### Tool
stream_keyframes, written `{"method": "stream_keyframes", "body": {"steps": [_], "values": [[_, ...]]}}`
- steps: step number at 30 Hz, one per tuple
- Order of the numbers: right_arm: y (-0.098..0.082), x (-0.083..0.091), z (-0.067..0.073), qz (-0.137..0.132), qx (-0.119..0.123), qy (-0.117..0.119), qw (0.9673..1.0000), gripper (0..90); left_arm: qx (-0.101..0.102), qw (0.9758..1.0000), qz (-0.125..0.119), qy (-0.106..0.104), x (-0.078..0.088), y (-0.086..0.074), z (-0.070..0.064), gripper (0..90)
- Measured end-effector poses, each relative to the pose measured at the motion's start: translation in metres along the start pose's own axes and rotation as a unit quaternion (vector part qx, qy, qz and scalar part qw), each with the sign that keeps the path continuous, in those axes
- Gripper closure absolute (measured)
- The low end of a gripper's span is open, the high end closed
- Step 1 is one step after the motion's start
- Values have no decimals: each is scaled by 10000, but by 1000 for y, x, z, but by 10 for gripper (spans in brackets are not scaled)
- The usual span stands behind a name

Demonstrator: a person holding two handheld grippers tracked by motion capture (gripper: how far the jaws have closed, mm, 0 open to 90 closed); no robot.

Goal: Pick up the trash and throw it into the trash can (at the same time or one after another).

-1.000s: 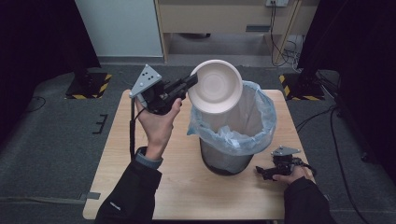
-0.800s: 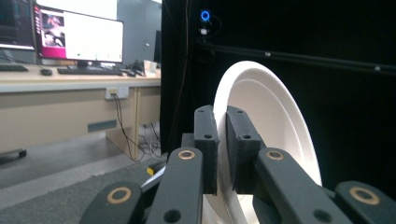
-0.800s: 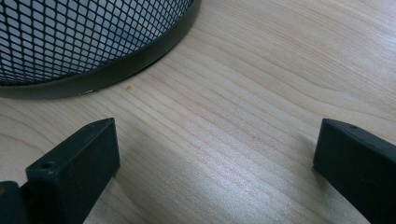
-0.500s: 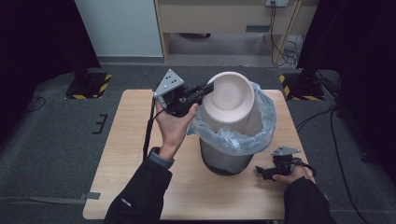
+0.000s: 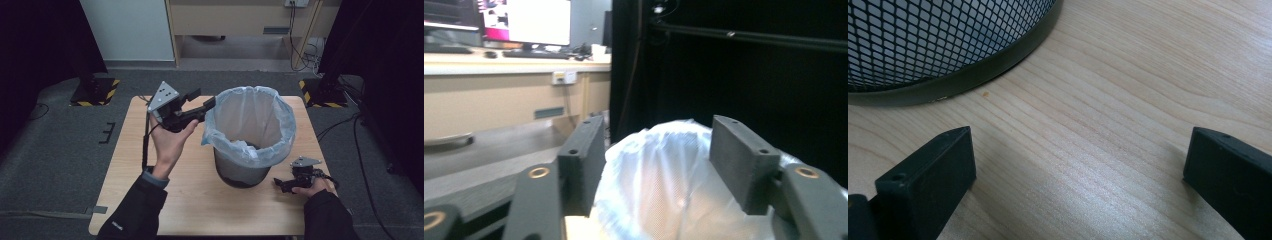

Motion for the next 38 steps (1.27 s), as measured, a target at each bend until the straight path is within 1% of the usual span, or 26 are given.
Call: {"method": "stream_keyframes", "body": {"steps": [5,6,7,9,11,12,13,15,16,18,19,21,22,23,25,26,27,28,29,30,32,33,34,35,37,38], "values": [[0,0,0,13,-11,4,10000,4,-86,9991,226,357,24,-19,30,334],[0,0,0,14,-10,4,10000,4,-84,9981,346,501,34,-31,43,321],[0,0,0,14,-10,4,10000,4,-84,9981,346,501,34,-31,43,315],[0,0,0,13,-11,4,10000,4,-23,9967,488,654,43,-46,55,311],[0,0,0,13,-10,4,10000,4,-4,9946,693,777,49,-62,66,297],[0,0,0,13,-10,4,10000,4,2,9920,908,877,53,-78,75,293],[0,0,0,13,-10,4,10000,4,2,9920,908,877,53,-78,75,287],[0,0,0,14,-9,3,10000,5,-18,9889,1128,966,57,-96,83,277],[0,0,0,11,-21,6,10000,4,-58,9866,1277,1010,58,-106,86,269],[0,0,0,11,-22,6,10000,5,-153,9802,1650,1082,63,-130,92,253],[0,0,1,11,-24,5,10000,5,-172,9776,1790,1093,64,-139,93,244],[0,0,0,9,-26,6,10000,5,-215,9701,2141,1120,67,-163,98,232],[0,0,0,10,-25,7,10000,5,-237,9655,2336,1129,69,-176,100,222],[0,0,0,9,-22,6,10000,5,-238,9601,2532,1163,70,-187,104,213],[0,0,1,3,-35,5,10000,5,-232,9480,2928,1224,73,-210,109,199],[0,0,1,1,-43,4,10000,5,-236,9347,3310,1275,76,-230,116,190],[0,0,1,1,-43,4,10000,5,-236,9347,3310,1275,76,-230,116,190],[-1,0,1,2,-44,3,10000,5,-261,9289,3465,1283,76,-239,119,190],[-1,0,1,2,-42,3,10000,5,-286,9222,3640,1275,77,-246,122,188],[-1,0,1,4,-44,-3,10000,5,-294,9170,3756,1312,78,-251,125,182],[-1,0,1,4,-46,-6,10000,5,-288,9109,3878,1382,79,-260,129,174],[-1,0,1,4,-46,-7,10000,5,-268,9087,3928,1387,79,-263,131,173],[-1,0,1,4,-45,-8,10000,5,-291,9050,4002,1412,80,-268,133,163],[-1,0,1,4,-45,-8,10000,5,-291,9050,4002,1412,80,-268,133,158],[-1,0,1,4,-45,-8,10000,5,-392,9002,4100,1411,80,-273,133,157],[-1,0,1,4,-46,-7,10000,4,-455,8985,4130,1415,80,-274,133,156]]}}
Point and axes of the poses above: each handheld gripper's, and its own axes: x roughly backward along the jaws, y roughly out of its top, z roughly to its left, the point moved 8 cm from there along -x, roughly forward along the jaws, and after that the axes turned 15 degrees about y, right-handed, at the moved point
